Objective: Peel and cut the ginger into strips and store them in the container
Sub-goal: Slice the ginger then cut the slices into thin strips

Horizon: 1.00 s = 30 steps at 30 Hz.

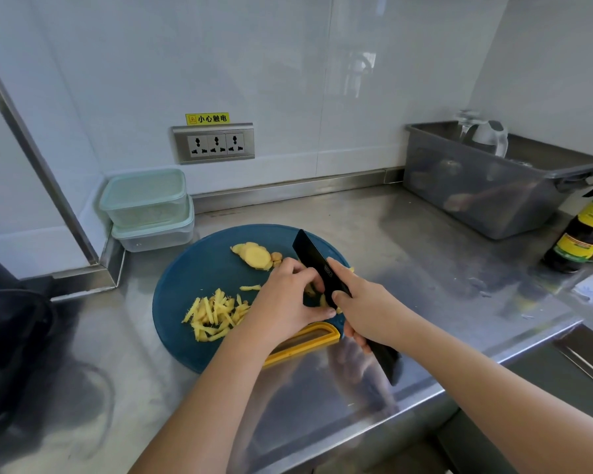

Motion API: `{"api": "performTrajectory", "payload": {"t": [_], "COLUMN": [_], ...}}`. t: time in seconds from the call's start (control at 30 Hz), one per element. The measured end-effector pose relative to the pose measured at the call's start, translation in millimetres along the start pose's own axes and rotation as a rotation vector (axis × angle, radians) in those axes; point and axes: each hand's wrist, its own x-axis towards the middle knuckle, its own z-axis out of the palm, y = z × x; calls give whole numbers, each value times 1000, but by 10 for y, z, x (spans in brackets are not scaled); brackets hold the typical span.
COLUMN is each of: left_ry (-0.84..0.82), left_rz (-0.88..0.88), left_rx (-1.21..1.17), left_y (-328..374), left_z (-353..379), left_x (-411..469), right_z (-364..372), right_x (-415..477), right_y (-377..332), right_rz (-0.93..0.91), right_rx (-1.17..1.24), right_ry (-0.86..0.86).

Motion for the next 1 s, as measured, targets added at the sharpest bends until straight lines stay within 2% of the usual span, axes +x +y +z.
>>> {"api": "performTrajectory", "payload": {"t": [0.07, 0.5, 0.73, 1.0], "left_ry": [-4, -22, -75, -54], "left_rz": [1, 30, 19, 29], "left_rx": [5, 34, 37, 112], "left_y": [5, 23, 42, 44], "left_z": [7, -15, -28, -26], "left_x": [1, -3, -22, -26], "right_z": [-3, -46, -280, -312], "right_x": [-20, 41, 61, -11], "right_y": [-19, 48, -2, -1], "right_rz": [3, 55, 10, -14], "right_rx": [-21, 229, 364, 294], "right_ry": [-9, 14, 19, 25]}}
